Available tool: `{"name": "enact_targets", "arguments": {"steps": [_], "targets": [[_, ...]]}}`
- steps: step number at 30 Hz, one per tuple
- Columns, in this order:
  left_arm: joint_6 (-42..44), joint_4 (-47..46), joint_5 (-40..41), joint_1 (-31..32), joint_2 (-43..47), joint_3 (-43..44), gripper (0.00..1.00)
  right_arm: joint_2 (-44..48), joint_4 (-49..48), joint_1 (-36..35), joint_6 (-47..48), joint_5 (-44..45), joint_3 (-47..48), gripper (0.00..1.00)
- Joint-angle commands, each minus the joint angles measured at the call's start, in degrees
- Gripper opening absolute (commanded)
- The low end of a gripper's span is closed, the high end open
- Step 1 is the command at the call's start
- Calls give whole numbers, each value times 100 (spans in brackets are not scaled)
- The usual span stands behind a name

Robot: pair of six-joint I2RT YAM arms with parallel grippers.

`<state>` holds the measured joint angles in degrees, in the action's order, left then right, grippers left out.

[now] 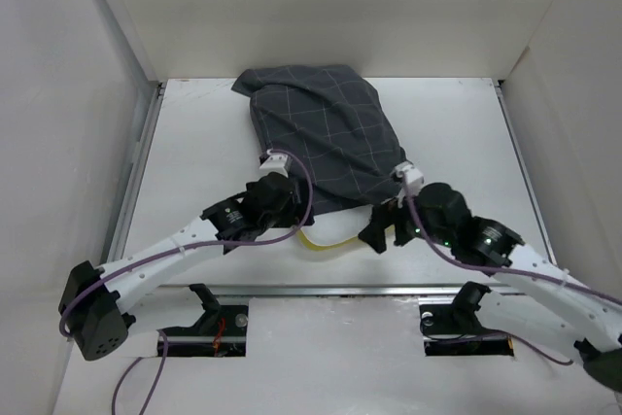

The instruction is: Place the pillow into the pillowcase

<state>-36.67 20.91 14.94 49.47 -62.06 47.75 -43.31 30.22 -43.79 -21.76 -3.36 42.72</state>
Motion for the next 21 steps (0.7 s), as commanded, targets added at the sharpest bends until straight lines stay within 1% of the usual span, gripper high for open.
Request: {"name": "enact_targets", "arguments": {"steps": [1, 2, 5, 7, 8, 9, 12, 13, 15, 18, 19, 20, 21], "targets": [[-341, -446, -123, 1, 159, -414, 95, -738, -744, -892, 443, 27, 70, 100], [-219, -638, -192, -51, 159, -502, 95, -914, -850, -1269, 444, 115, 131, 100], [-61, -920, -193, -52, 107, -687, 93, -1600, -1193, -1579, 515, 387, 210, 100], [1, -983, -185, -52, 28, -758, 93, -1995, -1352, -1580, 515, 791, 359, 100], [1, -983, -106, -52, -77, -758, 90, -2110, -1421, -1580, 436, 975, 421, 100], [1, -905, -36, -52, -139, -758, 90, -2207, -1422, -1580, 436, 1308, 421, 100], [-104, -772, 369, -105, -394, -618, 84, -2462, -1685, -1580, 436, 1601, 562, 100], [-104, -772, 439, -105, -455, -617, 84, -2463, -1755, -1580, 436, 1671, 623, 100], [-42, -772, 440, -157, -665, -617, 79, -2656, -1826, -1580, 436, 1751, 693, 100], [10, -843, 492, -288, -990, -548, 63, -2910, -1826, -1580, 436, 1997, 834, 100], [-51, -712, 492, -341, -1053, -451, 57, -2972, -1774, -1580, 488, 2058, 835, 100], [-51, -711, 553, -342, -1106, -450, 48, -3034, -1774, -1580, 488, 2058, 835, 100], [-51, -659, 554, -342, -1106, -363, 45, -3165, -1843, -1580, 549, 1971, 835, 100]]}}
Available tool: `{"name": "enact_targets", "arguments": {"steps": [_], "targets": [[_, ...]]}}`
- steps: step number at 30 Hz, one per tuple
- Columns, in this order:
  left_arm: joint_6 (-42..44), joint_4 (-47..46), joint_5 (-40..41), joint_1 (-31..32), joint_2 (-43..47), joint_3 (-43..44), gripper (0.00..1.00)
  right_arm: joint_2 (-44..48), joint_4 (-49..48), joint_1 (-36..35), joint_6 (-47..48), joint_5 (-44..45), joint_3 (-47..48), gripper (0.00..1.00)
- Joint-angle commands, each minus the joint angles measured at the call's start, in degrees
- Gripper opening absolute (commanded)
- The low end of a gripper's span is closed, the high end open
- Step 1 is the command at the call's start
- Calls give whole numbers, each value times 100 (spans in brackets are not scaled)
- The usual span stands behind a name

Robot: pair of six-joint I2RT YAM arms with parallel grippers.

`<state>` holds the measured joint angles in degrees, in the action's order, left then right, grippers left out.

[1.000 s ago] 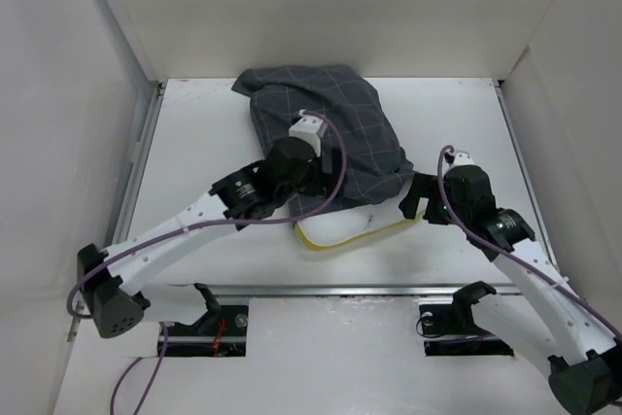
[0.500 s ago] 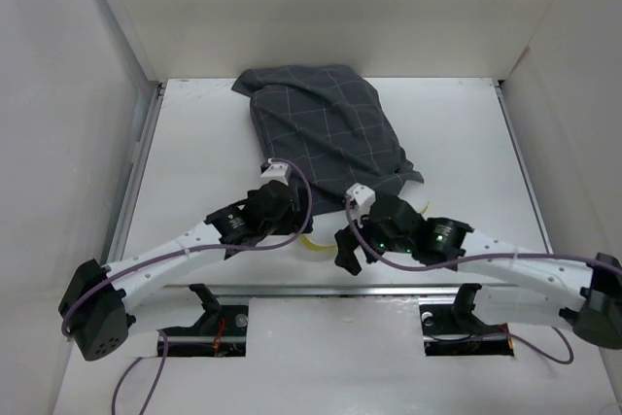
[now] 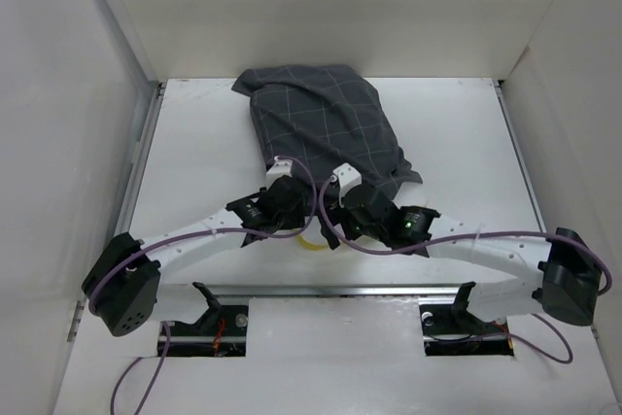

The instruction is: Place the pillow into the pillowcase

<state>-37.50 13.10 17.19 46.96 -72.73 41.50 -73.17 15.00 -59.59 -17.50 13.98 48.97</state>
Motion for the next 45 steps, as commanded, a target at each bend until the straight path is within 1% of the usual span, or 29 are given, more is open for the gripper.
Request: {"name": "enact_targets", "arguments": {"steps": [1, 3, 6, 9, 11, 12, 13, 14, 15, 17, 18, 19, 20, 22, 23, 25, 28, 29, 30, 31, 32, 33, 36, 37, 38, 40, 41, 42, 45], "targets": [[32, 122, 329, -90, -40, 332, 43, -250, -323, 0, 176, 167, 209, 100], [84, 245, 329, -90, -40, 386, 41, -417, -393, -52, 299, -26, 209, 100], [224, 193, 329, -90, 92, 447, 41, -725, -498, -332, 510, 86, 209, 100], [277, 193, 329, -90, 163, 447, 49, -1015, -560, -386, 379, 709, 209, 100], [278, 193, 329, -90, 163, 447, 51, -1225, -683, -386, 38, 1193, 157, 100], [278, 193, 390, -151, 93, 447, 51, -1287, -683, -386, -77, 1613, 157, 95], [278, 193, 390, -152, 92, 447, 51, -1288, -544, -386, -252, 1860, 157, 85], [278, 271, 460, -152, 23, 447, 51, -1366, -464, -386, -480, 2089, 209, 64], [226, 272, 530, -204, -48, 508, 51, -1367, -394, -386, -822, 2274, 209, 30], [156, 342, 583, -205, -48, 509, 51, -1166, -393, -386, -1018, 2548, 87, 6], [155, 342, 584, -205, -48, 509, 51, -1095, -393, -386, -1071, 2549, 25, 0], [155, 272, 584, -257, -48, 509, 51, -1025, -393, -386, -1072, 2549, -27, 0], [155, 220, 584, -257, -48, 456, 45, -955, -445, -386, -1072, 2496, -106, 0], [233, 53, 453, -257, -48, 456, 39, -840, -525, -386, -932, 2365, -107, 0], [304, -209, 356, -310, -48, 456, 33, -753, -586, -386, -931, 2286, -159, 0], [488, -448, 22, -310, -188, 456, 0, -691, -770, -386, -869, 2197, -212, 0], [708, -581, -215, -310, -303, 684, 0, -690, -964, -386, -922, 2310, -212, 0], [709, -581, -216, -188, -234, 824, 0, -690, -964, -386, -1027, 2416, -143, 0], [778, -511, -216, -100, -120, 877, 0, -690, -1034, -386, -1089, 2756, -142, 0], [779, -450, -103, 5, 29, 878, 0, -690, -1226, -386, -1141, 2916, -90, 0], [779, -379, -102, 189, 414, 974, 0, -690, -1376, -386, -1142, 3057, -89, 0], [779, -326, -102, 269, 635, 1044, 0, -629, -1525, -386, -1142, 3363, -37, 0], [832, -186, -374, 471, 1425, 1123, 0, -515, -2245, -386, -1142, 3839, 77, 0], [762, 128, -374, 550, 1541, 1185, 0, -514, -2482, -386, -1142, 4041, 78, 0], [674, 253, -444, 551, 1629, 1238, 0, -514, -3042, -386, -1064, 4104, 78, 0], [673, 316, -698, 665, 1849, 1325, 0, -453, -3755, -386, -660, 4104, 78, 0], [769, 316, -943, 665, 1902, 1413, 0, -453, -4603, -386, -493, 4026, 8, 0], [901, 316, -1285, 665, 1903, 1510, 0, -540, -5055, -386, -309, 4025, 7, 0], [1059, 658, -1664, 718, 2043, 1993, 0, -786, -6235, -386, 140, 4087, 34, 0]]}}
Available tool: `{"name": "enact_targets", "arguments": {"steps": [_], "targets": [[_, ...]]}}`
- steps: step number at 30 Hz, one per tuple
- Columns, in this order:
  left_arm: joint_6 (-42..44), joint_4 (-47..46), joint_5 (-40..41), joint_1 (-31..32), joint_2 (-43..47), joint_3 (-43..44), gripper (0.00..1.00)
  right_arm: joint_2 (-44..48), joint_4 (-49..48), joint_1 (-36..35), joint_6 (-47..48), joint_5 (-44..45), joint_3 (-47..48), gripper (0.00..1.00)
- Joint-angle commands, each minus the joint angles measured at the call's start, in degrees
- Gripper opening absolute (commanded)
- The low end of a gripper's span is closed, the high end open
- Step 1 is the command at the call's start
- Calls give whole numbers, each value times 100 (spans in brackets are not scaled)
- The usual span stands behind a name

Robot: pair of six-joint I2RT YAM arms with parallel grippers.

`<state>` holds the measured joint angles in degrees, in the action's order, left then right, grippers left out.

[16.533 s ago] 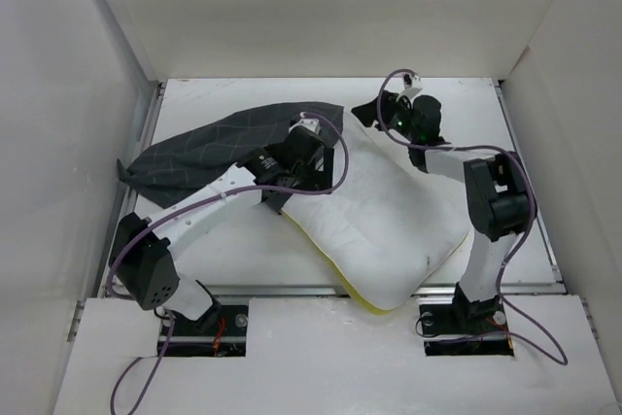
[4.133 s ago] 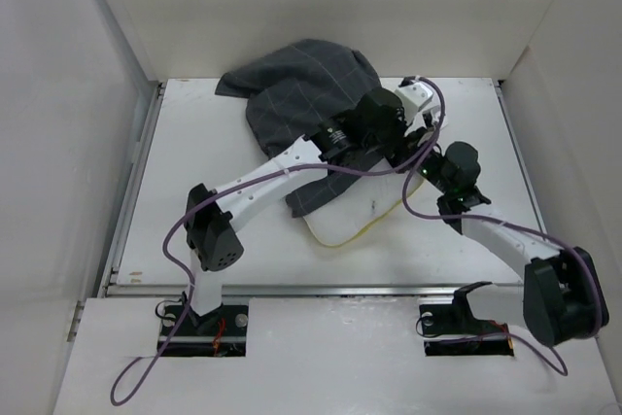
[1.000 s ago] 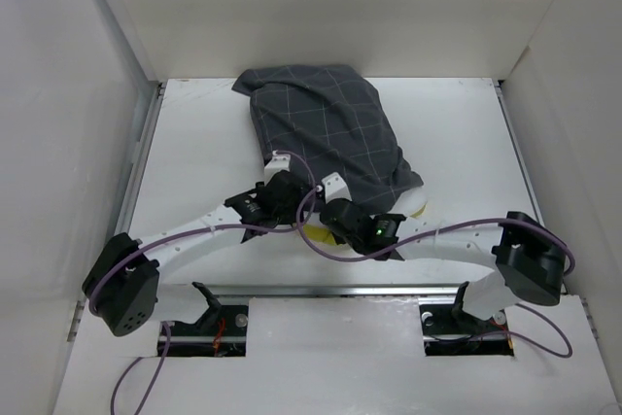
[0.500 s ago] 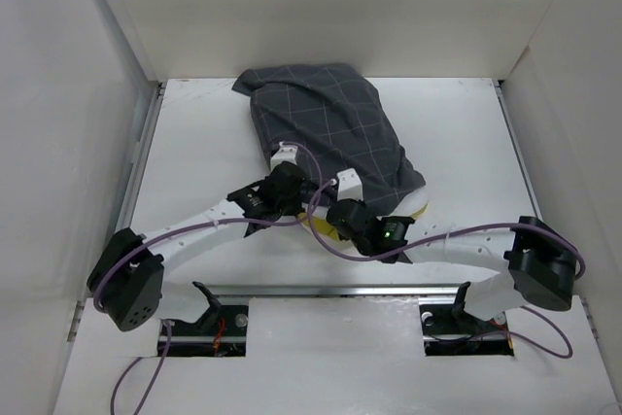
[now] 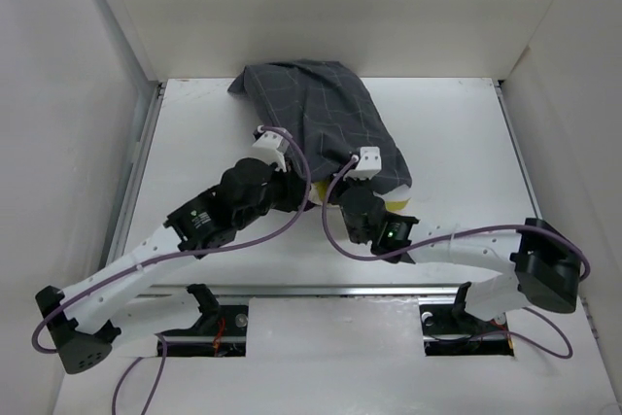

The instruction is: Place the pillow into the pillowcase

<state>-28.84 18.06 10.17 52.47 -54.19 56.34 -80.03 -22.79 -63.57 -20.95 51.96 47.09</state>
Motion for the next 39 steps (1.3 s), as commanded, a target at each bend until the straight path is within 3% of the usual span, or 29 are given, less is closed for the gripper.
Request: {"name": "enact_targets", "arguments": {"steps": [1, 3, 6, 9, 14, 22, 24, 25, 26, 28, 29, 30, 33, 35, 39], "targets": [[247, 223, -1078, 167, 251, 623, 0, -318, -2781, 11, 739, 236, 300, 0], [352, 390, -1324, 167, 313, 913, 0, -548, -3552, 11, 1039, 235, 545, 0], [266, 777, -1378, 167, 366, 1143, 0, -926, -3838, 64, 1532, 341, 1071, 0], [265, 778, -1658, 167, 646, 1212, 0, -1277, -3917, 64, 1532, 472, 1232, 0], [212, 672, -2352, 167, 840, 1511, 0, -2129, -5051, 117, 1532, 886, 1460, 0], [107, 830, -2714, 167, 788, 1986, 0, -3141, -4683, 117, 1190, 596, 1971, 0], [107, 830, -2714, 167, 788, 1986, 0, -3142, -4176, 117, 1119, 0, 1971, 2], [28, 900, -2331, 167, 788, 1986, 0, -2985, -3903, 117, 893, -254, 1971, 6], [28, 988, -2144, 167, 788, 1986, 7, -2870, -3570, 117, 734, -605, 1901, 28], [-43, 1190, -1688, 167, 726, 1986, 34, -2503, -2658, 117, 654, -1581, 1716, 58], [-43, 1191, -1564, 167, 726, 1986, 42, -2361, -2417, 117, 654, -1932, 1620, 74], [-43, 1191, -1441, 167, 726, 1917, 64, -2220, -2136, 117, 654, -2475, 1532, 95], [-148, 1313, -782, 167, 673, 1864, 100, -1710, -1379, 170, 382, -3199, 1014, 99], [-200, 1375, -230, 167, 612, 1794, 100, -1386, -835, 230, 93, -3752, 488, 99], [-315, 1507, 579, 167, 87, 1740, 100, -832, -334, 231, -424, -3572, 47, 99]]}}
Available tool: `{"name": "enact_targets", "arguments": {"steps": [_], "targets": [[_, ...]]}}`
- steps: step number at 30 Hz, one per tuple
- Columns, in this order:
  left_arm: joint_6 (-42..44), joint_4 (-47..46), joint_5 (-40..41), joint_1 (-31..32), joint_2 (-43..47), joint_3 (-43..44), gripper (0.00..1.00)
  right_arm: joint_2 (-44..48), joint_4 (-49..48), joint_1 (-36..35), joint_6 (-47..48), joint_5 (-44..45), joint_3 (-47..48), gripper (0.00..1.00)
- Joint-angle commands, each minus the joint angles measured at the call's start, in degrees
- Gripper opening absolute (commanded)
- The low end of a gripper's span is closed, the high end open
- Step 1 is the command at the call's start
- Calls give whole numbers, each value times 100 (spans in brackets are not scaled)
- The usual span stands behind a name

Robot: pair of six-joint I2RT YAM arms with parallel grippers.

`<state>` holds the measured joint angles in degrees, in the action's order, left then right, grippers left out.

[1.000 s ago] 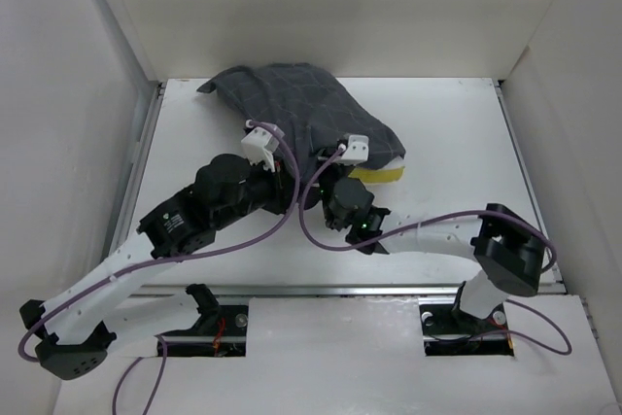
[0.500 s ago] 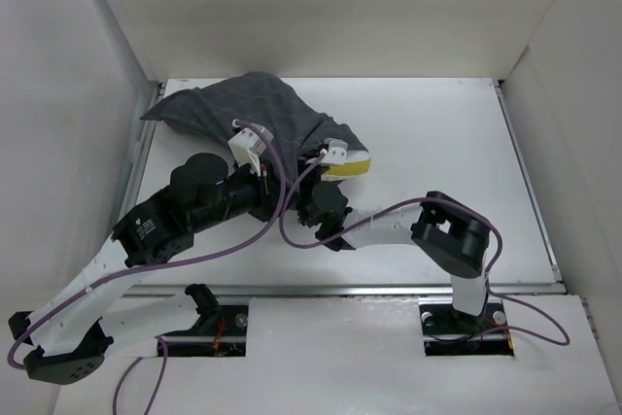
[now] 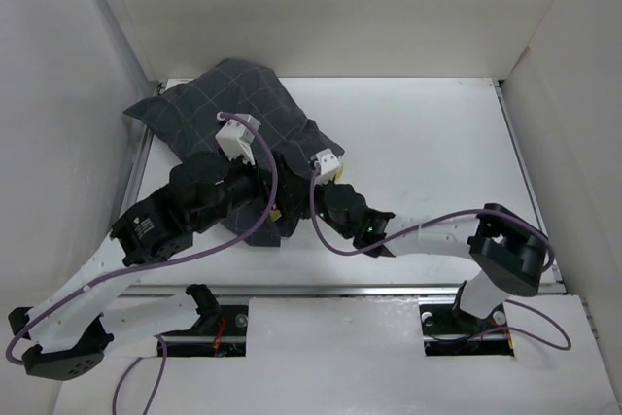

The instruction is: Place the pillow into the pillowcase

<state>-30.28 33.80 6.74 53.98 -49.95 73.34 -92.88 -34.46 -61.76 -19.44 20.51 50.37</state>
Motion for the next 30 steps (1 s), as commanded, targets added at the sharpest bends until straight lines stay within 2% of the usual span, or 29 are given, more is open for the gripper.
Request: {"name": "enact_targets", "arguments": {"steps": [1, 5, 6, 8, 9, 12, 16, 19, 23, 25, 26, 28, 30], "targets": [[-171, -6, 1038, 16, -496, -12, 100, 568, 975, 119, -683, -251, -369, 99], [100, 48, 1171, 16, -1462, 48, 100, 1183, 1932, 759, -1201, 58, -563, 99], [171, 108, 1171, 16, -1665, 118, 98, 1341, 2256, 1292, -1376, -29, -798, 99], [312, 109, 1171, 77, -2175, 119, 86, 1903, 2259, 1980, -1571, -510, -1115, 99], [460, 48, 1171, 78, -2316, 119, 82, 2105, 2320, 2610, -1650, -835, -1413, 99], [663, -40, 1171, 192, -2843, 119, 77, 2923, 2802, 3334, -1598, -664, -1556, 99], [559, 205, 1970, 192, -3765, 426, 81, 3557, 3463, 3880, -1387, -469, -1556, 99], [637, 206, 2042, 244, -4556, 776, 81, 3707, 3516, 4110, -1387, -644, -1556, 99], [761, 65, 2146, 245, -5418, 1217, 73, 3575, 3516, 4329, -1334, -978, -1556, 99], [699, 143, 2811, 245, -5778, 1366, 71, 3400, 3516, 4330, -1281, -1066, -1504, 99], [308, 484, 3241, 245, -5884, 1550, 72, 3399, 3446, 4330, -1229, -1197, -1504, 99], [-98, 872, 4146, 97, -6113, 1683, 87, 3347, 3323, 4330, -1229, -1251, -1556, 99], [-214, 926, 4422, -62, -6228, 1683, 90, 3347, 3244, 4330, -1229, -1322, -1556, 99]]}}
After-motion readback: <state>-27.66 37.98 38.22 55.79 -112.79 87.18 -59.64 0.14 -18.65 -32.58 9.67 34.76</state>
